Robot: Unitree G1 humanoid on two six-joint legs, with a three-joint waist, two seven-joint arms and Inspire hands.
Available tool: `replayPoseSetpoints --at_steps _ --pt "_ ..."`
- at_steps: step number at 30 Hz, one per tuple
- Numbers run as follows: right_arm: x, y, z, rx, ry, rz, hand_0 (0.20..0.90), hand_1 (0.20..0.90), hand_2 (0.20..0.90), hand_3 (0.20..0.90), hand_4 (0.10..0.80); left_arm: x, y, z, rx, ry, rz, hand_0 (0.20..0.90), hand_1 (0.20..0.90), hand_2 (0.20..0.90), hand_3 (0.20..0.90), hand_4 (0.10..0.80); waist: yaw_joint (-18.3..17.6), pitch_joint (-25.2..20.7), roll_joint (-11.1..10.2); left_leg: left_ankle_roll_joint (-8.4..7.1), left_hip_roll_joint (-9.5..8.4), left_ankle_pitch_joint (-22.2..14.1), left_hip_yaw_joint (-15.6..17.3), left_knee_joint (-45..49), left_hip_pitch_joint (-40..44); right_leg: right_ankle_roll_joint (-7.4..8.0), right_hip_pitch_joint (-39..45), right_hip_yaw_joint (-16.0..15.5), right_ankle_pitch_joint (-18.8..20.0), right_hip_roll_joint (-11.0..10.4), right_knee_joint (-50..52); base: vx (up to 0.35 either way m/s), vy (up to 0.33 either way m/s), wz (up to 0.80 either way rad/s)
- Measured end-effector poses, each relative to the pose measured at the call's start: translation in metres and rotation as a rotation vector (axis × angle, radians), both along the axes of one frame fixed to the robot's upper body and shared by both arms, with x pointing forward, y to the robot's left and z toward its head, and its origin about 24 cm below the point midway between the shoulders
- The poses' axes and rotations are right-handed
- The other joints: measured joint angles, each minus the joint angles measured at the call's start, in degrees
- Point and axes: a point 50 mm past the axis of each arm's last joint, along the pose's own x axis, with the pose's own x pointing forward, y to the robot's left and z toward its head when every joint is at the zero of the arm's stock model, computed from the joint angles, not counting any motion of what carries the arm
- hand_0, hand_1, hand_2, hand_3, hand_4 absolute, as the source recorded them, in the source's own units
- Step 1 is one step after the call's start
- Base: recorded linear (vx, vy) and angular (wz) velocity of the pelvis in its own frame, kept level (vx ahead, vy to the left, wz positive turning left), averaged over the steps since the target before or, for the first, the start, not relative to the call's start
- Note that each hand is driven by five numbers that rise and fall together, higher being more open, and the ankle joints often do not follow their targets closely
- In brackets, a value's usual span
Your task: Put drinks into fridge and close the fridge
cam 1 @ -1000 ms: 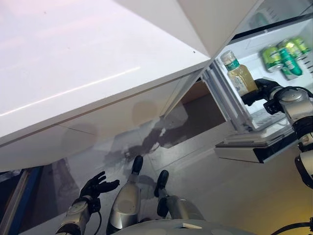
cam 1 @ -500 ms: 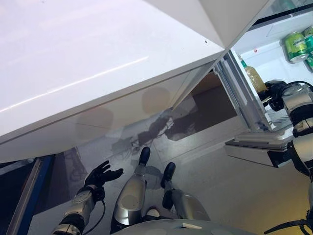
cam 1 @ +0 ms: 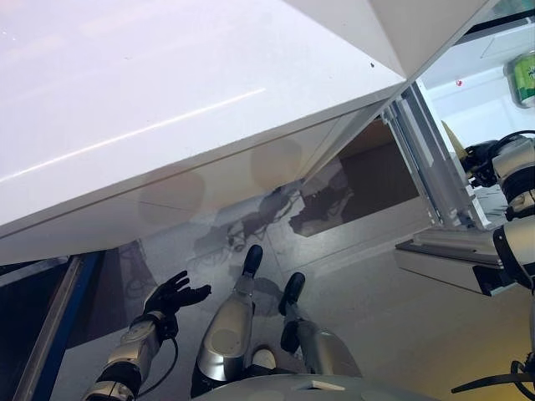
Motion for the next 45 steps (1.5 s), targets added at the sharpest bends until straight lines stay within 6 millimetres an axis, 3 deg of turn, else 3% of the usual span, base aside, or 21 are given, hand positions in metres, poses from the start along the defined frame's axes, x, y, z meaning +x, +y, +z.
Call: replayPoseSetpoints --at_steps 4,10,24,30,35,39,42,45 --pt "0.001 0.001 0.004 0.001 0.016 0.015 0.9 0.9 0.9 0.9 0.8 0.005 0.004 0.004 0.006 0.014 -0.004 0.9 0.9 0.9 0.9 0.8 -0.05 -0.01 0.02 0.0 0.01 0.0 0.09 0.0 0.15 0.0 0.07 0.07 0.0 -0.02 0.0 0.003 0.027 -0.03" --pt "0.006 0.005 0.029 -0.018 -0.033 0.042 0.9 0.9 0.9 0.9 0.8 0.008 0.01 0.006 0.002 0.031 -0.016 0.9 0.9 0.9 0.9 0.8 -0.2 -0.06 0.12 0.0 0.02 0.0 0.29 0.01 0.59 -0.05 0.34 0.3 0.03 -0.08 0.0 -0.022 0.045 -0.02" --pt "0.013 0.012 0.036 0.018 -0.166 0.064 0.9 0.9 0.9 0.9 0.8 0.003 0.015 0.001 -0.017 0.064 -0.01 0.9 0.9 0.9 0.9 0.8 -0.94 -0.3 0.63 -0.04 0.0 0.01 0.91 0.41 2.66 -0.28 2.34 0.81 0.23 -0.16 -0.01 0.007 0.01 -0.01" --pt "0.022 0.022 0.059 0.011 -0.383 0.11 0.9 0.9 0.9 0.9 0.8 -0.007 0.017 -0.005 -0.022 0.105 -0.024 0.9 0.9 0.9 0.9 0.8 -2.39 -0.38 0.78 -0.03 0.04 0.0 1.95 0.29 4.14 -0.12 3.27 2.14 0.61 -0.22 -0.01 0.022 0.042 -0.09" --pt "0.023 0.038 0.103 0.006 -0.691 0.178 0.9 0.9 0.9 0.9 0.8 -0.011 0.017 -0.009 -0.015 0.131 -0.042 0.9 0.9 0.9 0.9 0.8 -4.76 -0.85 1.66 0.0 -0.03 0.01 3.32 0.04 5.22 0.19 3.7 3.72 1.2 -0.47 0.0 0.036 0.064 -0.16" --pt "0.008 0.046 0.13 0.026 -0.991 0.218 0.9 0.9 0.9 0.9 0.8 -0.016 0.014 -0.013 -0.031 0.142 -0.042 0.9 0.9 0.9 0.9 0.8 -7.39 -2.0 2.79 0.36 -0.12 -0.36 3.74 0.01 6.94 0.29 5.27 4.02 1.14 -0.59 -0.01 0.051 0.041 -0.06" --pt "-0.009 0.041 0.13 0.016 -1.121 0.207 0.9 0.9 0.9 0.9 0.8 -0.02 0.005 -0.019 -0.044 0.153 -0.067 0.9 0.9 0.9 0.9 0.8 -9.12 -3.6 3.79 0.64 -0.12 -0.75 4.02 -0.01 8.16 0.29 6.19 4.97 1.15 -0.57 -0.01 0.08 0.018 -0.11" --pt "-0.019 0.035 0.109 0.011 -1.126 0.185 0.9 0.9 0.9 0.9 0.8 -0.035 0.0 -0.027 -0.062 0.194 -0.061 0.9 0.9 0.9 0.9 0.8 -10.62 -6.62 3.8 0.57 -0.03 -1.61 5.01 -0.04 8.92 0.42 6.55 6.15 1.04 -0.55 -0.02 0.061 -0.015 -0.25"
